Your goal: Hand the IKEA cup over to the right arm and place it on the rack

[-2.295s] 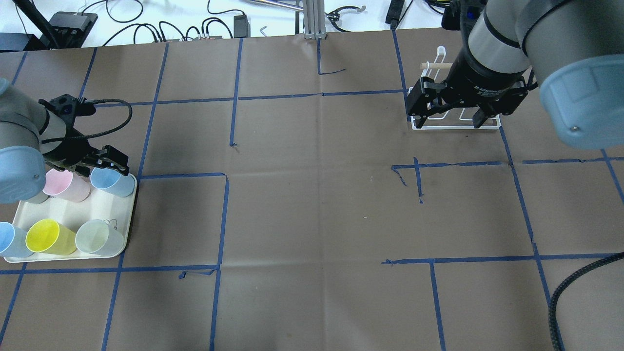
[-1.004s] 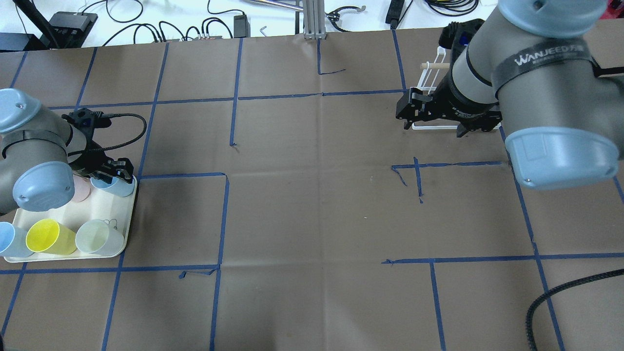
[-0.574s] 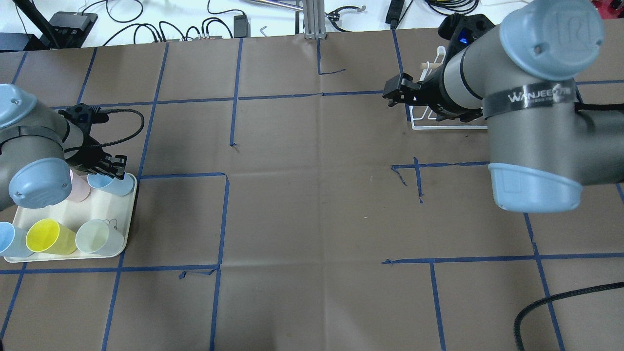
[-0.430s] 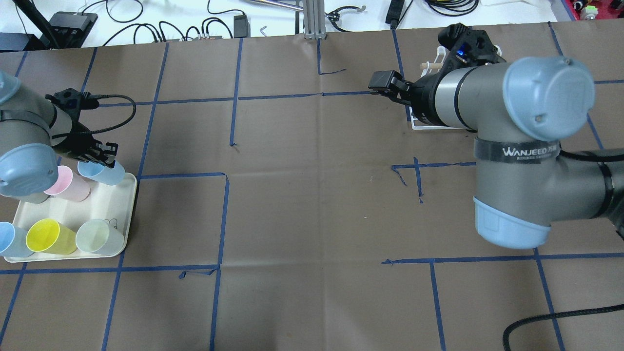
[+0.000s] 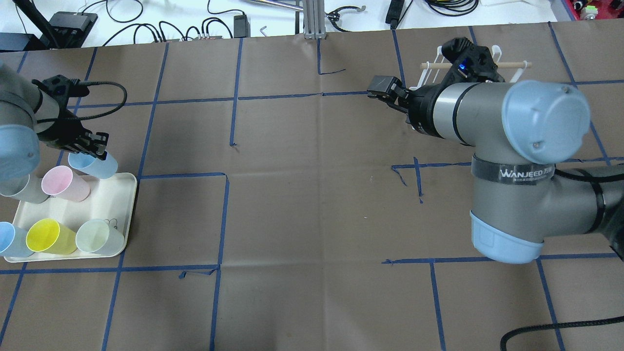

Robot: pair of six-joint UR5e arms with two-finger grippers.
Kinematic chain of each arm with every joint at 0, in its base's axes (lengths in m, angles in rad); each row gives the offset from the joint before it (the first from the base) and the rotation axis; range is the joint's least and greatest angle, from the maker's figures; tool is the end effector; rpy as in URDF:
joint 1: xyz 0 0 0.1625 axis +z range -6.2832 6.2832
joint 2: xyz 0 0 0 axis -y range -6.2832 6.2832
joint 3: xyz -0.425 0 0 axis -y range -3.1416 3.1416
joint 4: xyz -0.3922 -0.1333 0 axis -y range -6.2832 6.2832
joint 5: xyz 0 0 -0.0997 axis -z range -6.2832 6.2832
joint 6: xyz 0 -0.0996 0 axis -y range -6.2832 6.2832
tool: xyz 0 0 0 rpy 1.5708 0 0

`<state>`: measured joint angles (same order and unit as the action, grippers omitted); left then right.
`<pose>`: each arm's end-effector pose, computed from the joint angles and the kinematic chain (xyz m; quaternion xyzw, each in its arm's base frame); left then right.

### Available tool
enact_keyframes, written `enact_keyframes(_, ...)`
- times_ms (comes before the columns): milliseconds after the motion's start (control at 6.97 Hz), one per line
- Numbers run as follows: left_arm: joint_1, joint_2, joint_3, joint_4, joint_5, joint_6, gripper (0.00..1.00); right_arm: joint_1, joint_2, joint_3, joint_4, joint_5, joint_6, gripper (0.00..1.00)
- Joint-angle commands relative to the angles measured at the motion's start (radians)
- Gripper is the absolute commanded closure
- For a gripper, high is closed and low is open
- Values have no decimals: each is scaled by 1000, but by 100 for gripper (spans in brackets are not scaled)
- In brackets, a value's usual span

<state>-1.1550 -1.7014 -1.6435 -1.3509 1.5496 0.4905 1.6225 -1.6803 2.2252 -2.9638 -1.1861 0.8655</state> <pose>0.0946 -0.5494 0.4068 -0.0374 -0.9992 0.0121 0.0059 0.1924 -0.4148 0.3954 0.2818 0.8527 -0.2850 0.3350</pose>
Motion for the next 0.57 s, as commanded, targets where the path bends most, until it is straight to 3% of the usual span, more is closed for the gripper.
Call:
enact_keyframes(0, -122, -10, 172, -163, 4, -56, 100, 2, 4, 81, -200, 80, 177, 0)
enact_keyframes(143, -173, -18, 172, -160, -8, -167, 100, 2, 16, 114, -324, 83, 301, 0)
enact_keyframes(430, -297, -40, 166, -125, -9, -295, 100, 2, 11, 155, -417, 150, 508, 0)
